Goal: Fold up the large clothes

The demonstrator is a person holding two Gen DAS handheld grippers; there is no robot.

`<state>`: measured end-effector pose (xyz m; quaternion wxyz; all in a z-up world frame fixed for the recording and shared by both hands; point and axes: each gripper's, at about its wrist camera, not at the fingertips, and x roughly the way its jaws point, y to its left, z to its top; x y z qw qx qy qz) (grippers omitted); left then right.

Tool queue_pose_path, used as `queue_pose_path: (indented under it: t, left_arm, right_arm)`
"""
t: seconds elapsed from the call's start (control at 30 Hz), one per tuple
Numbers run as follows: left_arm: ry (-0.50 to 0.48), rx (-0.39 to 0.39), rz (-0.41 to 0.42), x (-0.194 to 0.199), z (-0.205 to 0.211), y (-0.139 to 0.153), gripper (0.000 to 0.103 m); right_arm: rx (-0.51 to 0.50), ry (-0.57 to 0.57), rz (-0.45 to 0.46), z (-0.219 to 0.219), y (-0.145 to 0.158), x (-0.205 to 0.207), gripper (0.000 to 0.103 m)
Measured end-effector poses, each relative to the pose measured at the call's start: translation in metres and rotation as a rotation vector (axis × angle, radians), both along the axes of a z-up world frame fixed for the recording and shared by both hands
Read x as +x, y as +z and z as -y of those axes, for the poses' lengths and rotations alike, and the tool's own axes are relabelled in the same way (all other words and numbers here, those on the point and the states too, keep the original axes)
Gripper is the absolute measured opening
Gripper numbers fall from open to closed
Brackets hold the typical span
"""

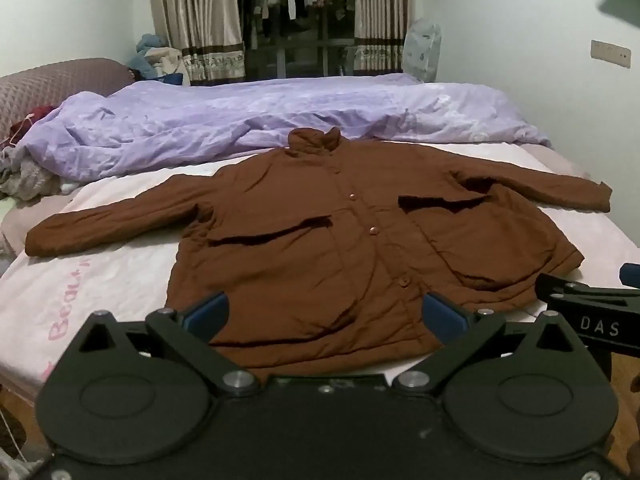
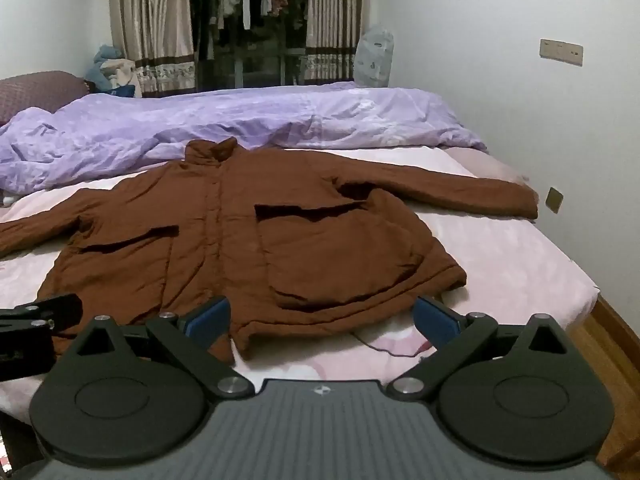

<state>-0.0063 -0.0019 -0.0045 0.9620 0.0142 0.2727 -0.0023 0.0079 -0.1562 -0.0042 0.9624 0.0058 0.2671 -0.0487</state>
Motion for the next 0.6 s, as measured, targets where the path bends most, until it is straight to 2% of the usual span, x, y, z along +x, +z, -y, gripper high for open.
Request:
queue_pose_path:
  t: [0.3,0.6]
  left_arm:
    - [0.022,0.021,-0.005,0.0028,0.0043,-0.0008,0.103]
    - [0.037,0.001,0.003,0.0001,-0.0013,-0.0004,0.103]
  right_arm:
    - [0.004,0.005,0.004,-0.0045,0.0006,-0.0001,0.103]
    - [-0.006,0.013,0.007,-0.0089,0.0005,-0.0005,0.103]
